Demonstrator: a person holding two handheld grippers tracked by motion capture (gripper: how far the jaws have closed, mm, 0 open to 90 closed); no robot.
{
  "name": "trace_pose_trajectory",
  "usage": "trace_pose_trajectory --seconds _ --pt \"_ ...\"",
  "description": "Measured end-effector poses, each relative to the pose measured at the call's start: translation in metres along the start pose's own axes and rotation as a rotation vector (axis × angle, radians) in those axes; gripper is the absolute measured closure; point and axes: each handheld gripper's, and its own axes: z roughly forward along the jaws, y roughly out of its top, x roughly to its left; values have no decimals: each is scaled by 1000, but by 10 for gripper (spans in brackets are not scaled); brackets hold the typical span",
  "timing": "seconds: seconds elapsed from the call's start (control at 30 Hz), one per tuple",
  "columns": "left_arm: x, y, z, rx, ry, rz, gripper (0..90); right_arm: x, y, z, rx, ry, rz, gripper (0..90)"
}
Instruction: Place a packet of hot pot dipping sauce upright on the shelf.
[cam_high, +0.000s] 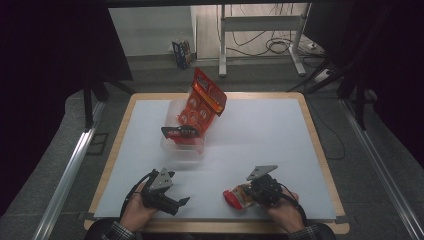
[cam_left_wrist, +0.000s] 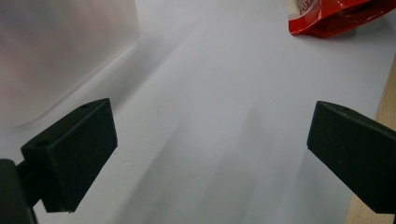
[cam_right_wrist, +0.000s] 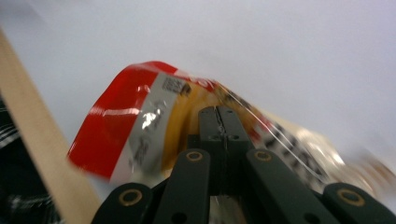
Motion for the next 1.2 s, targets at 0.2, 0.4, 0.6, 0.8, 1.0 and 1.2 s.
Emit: trace_pose_trajectory --seconds 0.2,0.4,0.6,0.8,1.0,1.2 --pt "-2 1 1 2 1 5 16 -2 -20 -30 -15 7 49 887" --pt "-1 1 0 -2 3 6 16 0 -48 -37 55 -1 64 887" --pt "-1 1 1 -1 1 5 16 -10 -57 -33 81 -31 111 887" --pt "-1 1 1 -2 1 4 16 -14 -42 -20 57 -37 88 887" --pt "-1 1 1 -1 -1 6 16 -14 -26 -4 29 -28 78 887" --pt "-1 3 2 4 -6 -5 16 -8 -8 11 18 -18 46 887"
